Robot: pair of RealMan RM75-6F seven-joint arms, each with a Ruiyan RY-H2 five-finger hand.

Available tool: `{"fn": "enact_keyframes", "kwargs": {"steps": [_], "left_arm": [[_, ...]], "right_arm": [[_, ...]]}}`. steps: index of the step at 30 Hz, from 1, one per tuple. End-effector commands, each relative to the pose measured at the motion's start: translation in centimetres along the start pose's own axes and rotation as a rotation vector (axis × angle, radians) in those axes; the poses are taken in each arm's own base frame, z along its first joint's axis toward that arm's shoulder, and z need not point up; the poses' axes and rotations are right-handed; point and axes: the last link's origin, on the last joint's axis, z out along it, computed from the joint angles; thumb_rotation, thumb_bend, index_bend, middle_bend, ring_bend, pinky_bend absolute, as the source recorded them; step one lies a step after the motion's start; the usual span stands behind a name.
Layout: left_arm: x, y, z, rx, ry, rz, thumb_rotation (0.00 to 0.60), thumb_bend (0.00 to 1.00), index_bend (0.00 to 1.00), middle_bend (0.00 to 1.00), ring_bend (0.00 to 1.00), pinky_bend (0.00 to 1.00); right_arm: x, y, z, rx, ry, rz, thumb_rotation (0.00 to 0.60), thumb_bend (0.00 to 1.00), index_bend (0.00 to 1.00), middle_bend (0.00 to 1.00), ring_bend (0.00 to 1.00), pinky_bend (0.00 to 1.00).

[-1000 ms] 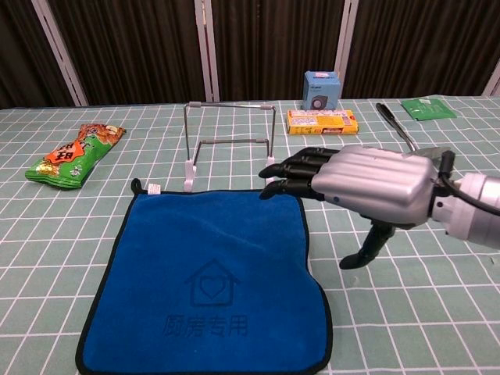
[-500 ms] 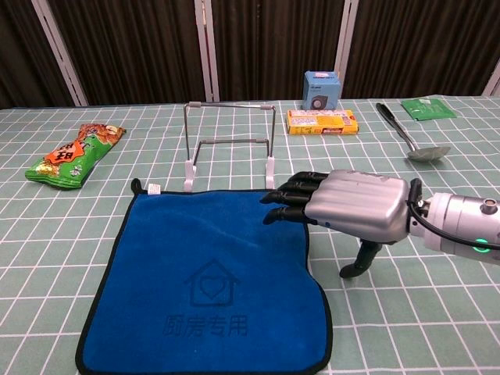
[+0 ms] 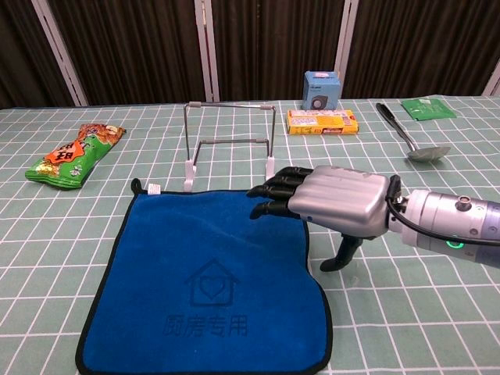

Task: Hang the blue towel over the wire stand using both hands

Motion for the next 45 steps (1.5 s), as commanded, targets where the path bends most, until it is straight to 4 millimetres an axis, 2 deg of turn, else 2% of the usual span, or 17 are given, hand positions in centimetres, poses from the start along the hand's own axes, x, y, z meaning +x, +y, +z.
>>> {"fn": "enact_keyframes", "kwargs": {"steps": [1,10,19,22,26,30,40,45], "left_arm": [[0.0,-0.1,0.0,0.001,-0.001,0.000,0.600,0.00,0.00,0.00,0.00,0.00],[0.0,-0.1,0.1,0.002,-0.003,0.000,0.600,0.00,0.00,0.00,0.00,0.00],[-0.1,-0.2,0.1,0.003,-0.006,0.000,0.600,0.00,0.00,0.00,0.00,0.00],[-0.1,-0.2,0.2,0.004,-0.007,0.000,0.600,0.00,0.00,0.00,0.00,0.00],[-0.2,-0.2,0.2,0.004,-0.012,0.001,0.600,0.00,0.00,0.00,0.00,0.00],[-0.3,-0.2,0.3,0.003,-0.015,0.004,0.600,0.00,0.00,0.00,0.00,0.00],[-0.8,-0.1,0.7,0.003,-0.029,0.012,0.600,0.00,0.00,0.00,0.00,0.00],[-1.4,0.6,1.9,-0.045,-0.043,0.041,0.600,0.00,0.00,0.00,0.00,0.00]], "right_arm": [[0.0,-0.2,0.3,0.003,-0.002,-0.002,0.600,0.20,0.13,0.00,0.00,0.00],[0.6,-0.8,1.6,0.002,0.028,0.034,0.600,0.30,0.17,0.00,0.00,0.00],[0.6,-1.1,2.0,0.001,0.029,0.072,0.600,0.45,0.24,0.00,0.00,0.00],[0.6,-1.2,2.0,0.005,0.032,0.072,0.600,0.47,0.32,0.00,0.00,0.00],[0.7,-1.4,2.0,0.010,0.043,0.078,0.600,0.54,0.51,0.00,0.00,0.00],[0.7,-1.5,2.1,0.013,0.051,0.087,0.600,0.60,0.58,0.00,0.00,0.00],[0.4,-1.6,2.2,0.011,0.058,0.104,0.600,0.60,0.60,0.00,0.00,0.00],[0.5,-1.5,2.2,0.011,0.067,0.111,0.600,0.60,0.60,0.00,0.00,0.00]]}}
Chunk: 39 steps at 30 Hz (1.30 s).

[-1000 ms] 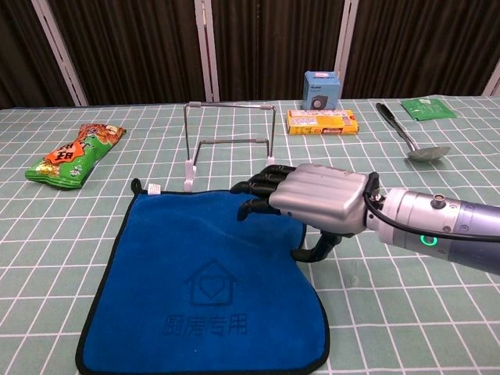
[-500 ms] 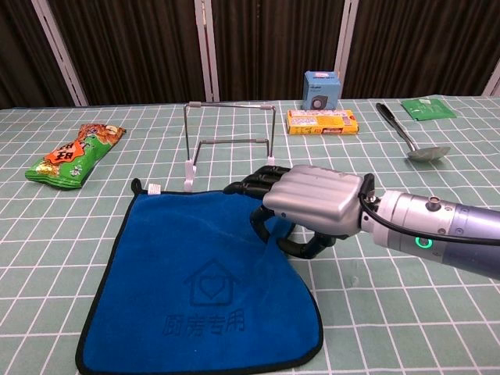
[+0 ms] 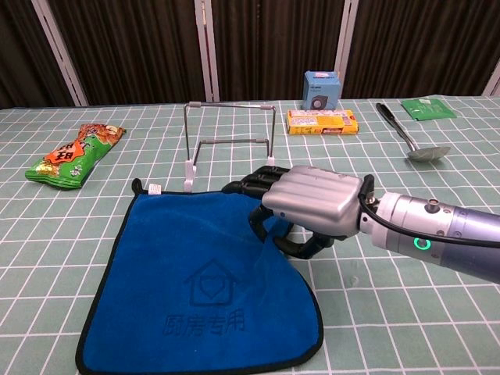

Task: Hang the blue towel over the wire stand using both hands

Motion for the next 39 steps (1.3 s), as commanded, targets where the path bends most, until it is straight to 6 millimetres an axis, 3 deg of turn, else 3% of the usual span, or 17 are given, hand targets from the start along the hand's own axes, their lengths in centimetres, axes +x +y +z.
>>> {"fn": "enact_keyframes", "kwargs": {"steps": [1,4,8,11,17,24,39], "left_arm": [[-0.6,0.9,1.3,-0.058,-0.008,0.027,0.600,0.00,0.00,0.00,0.00,0.00],[-1.5,2.3,3.1,-0.150,-0.028,0.041,0.600,0.00,0.05,0.00,0.00,0.00],[-2.5,4.9,6.2,-0.347,-0.014,0.046,0.600,0.00,0.20,0.00,0.00,0.00],[-3.3,6.7,8.1,-0.461,-0.029,0.060,0.600,0.02,0.26,0.00,0.00,0.00],[-4.7,9.3,10.1,-0.607,-0.018,0.153,0.600,0.06,0.33,0.00,0.00,0.00],[-6.2,10.6,10.8,-0.687,-0.026,0.225,0.600,0.07,0.35,0.00,0.00,0.00],[-8.2,12.1,10.7,-0.709,-0.070,0.196,0.600,0.08,0.35,0.00,0.00,0.00]], "right_arm": [[0.1,0.0,0.0,0.001,0.004,0.002,0.600,0.60,0.60,0.00,0.00,0.00],[0.2,0.1,0.1,0.000,0.008,0.001,0.600,0.60,0.60,0.00,0.00,0.00],[0.5,0.3,0.2,-0.002,0.010,-0.002,0.600,0.60,0.60,0.01,0.00,0.00],[0.7,0.3,0.2,-0.003,0.010,-0.003,0.600,0.60,0.60,0.00,0.00,0.00],[1.1,0.3,0.3,-0.008,0.009,-0.009,0.600,0.60,0.60,0.01,0.00,0.00],[1.5,0.4,0.3,-0.015,0.012,-0.022,0.600,0.60,0.60,0.01,0.00,0.00],[1.5,0.6,0.0,-0.025,0.010,-0.018,0.600,0.60,0.61,0.01,0.00,0.00]]}}
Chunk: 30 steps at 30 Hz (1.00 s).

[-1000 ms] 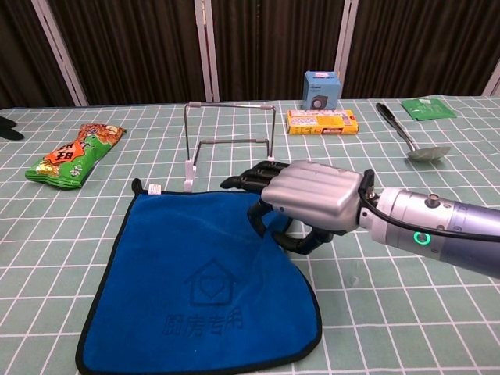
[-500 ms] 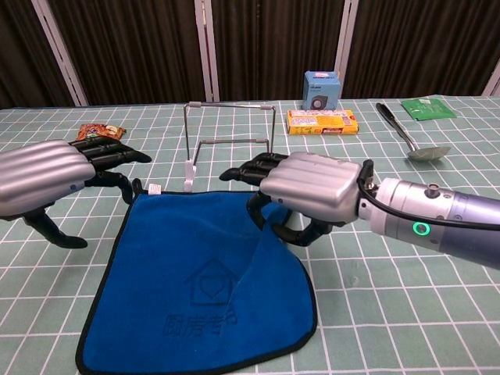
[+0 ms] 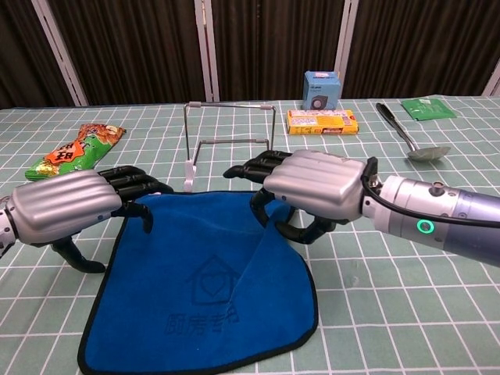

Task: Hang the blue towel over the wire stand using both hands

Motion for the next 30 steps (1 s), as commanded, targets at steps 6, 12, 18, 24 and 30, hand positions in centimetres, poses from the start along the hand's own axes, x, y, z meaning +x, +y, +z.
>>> {"fn": "enact_keyframes", "kwargs": {"steps": [6,12,18,24,30], "left_arm": [[-0.29,0.59,0.71,-0.014,-0.005,0.002,0.600,0.09,0.36,0.00,0.00,0.00],[-0.33,0.93,1.10,-0.019,-0.003,0.001,0.600,0.21,0.37,0.00,0.00,0.00],[-0.28,0.76,1.05,-0.012,0.004,-0.012,0.600,0.27,0.39,0.00,0.00,0.00],[-0.15,0.76,0.93,-0.016,0.011,-0.017,0.600,0.28,0.40,0.00,0.00,0.00],[-0.03,0.76,0.96,-0.015,0.021,-0.017,0.600,0.34,0.45,0.00,0.00,0.00]], "right_arm": [[0.01,0.10,-0.04,-0.002,0.000,-0.001,0.600,0.60,0.61,0.01,0.00,0.00],[-0.09,0.20,-0.14,-0.004,-0.003,-0.004,0.600,0.60,0.61,0.01,0.00,0.00],[-0.31,0.24,-0.33,-0.006,-0.005,-0.003,0.600,0.60,0.61,0.01,0.00,0.00],[-0.28,0.28,-0.37,-0.006,-0.003,-0.006,0.600,0.60,0.61,0.01,0.00,0.00],[-0.30,0.30,-0.41,-0.007,-0.004,-0.005,0.600,0.60,0.61,0.01,0.00,0.00]]}}
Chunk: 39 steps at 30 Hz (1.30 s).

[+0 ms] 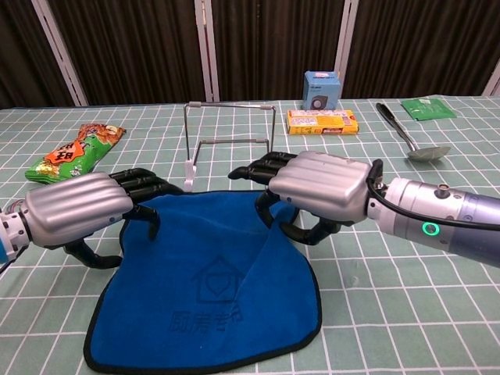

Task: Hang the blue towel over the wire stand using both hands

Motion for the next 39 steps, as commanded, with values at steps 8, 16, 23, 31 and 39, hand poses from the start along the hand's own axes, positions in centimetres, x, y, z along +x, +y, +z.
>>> {"fn": "enact_keyframes", "kwargs": {"steps": [8,16,23,31,39], "left_arm": [[0.1,-0.3,0.0,0.017,0.017,-0.027,0.600,0.42,0.49,0.00,0.00,0.00],[0.0,-0.1,0.1,0.025,0.028,-0.063,0.600,0.45,0.80,0.00,0.00,0.00],[0.3,-0.5,0.1,0.049,0.060,-0.095,0.600,0.45,0.80,0.00,0.00,0.00],[3.6,-1.6,-0.1,0.090,0.212,-0.092,0.600,0.45,0.81,0.00,0.00,0.00],[9.4,-3.3,-0.2,0.165,0.438,-0.124,0.600,0.45,0.81,0.00,0.00,0.00]], "right_arm": [[0.0,0.0,-0.1,0.000,0.000,-0.002,0.600,0.60,0.61,0.01,0.00,0.00],[0.2,-0.1,-0.1,0.003,0.005,0.000,0.600,0.60,0.61,0.01,0.00,0.00],[0.7,0.1,-0.3,-0.001,0.026,0.002,0.600,0.60,0.61,0.01,0.00,0.00],[4.0,1.2,-0.7,-0.028,0.131,0.011,0.600,0.60,0.61,0.01,0.00,0.00],[10.2,2.8,-0.6,-0.072,0.267,-0.005,0.600,0.60,0.61,0.02,0.00,0.00]]}}
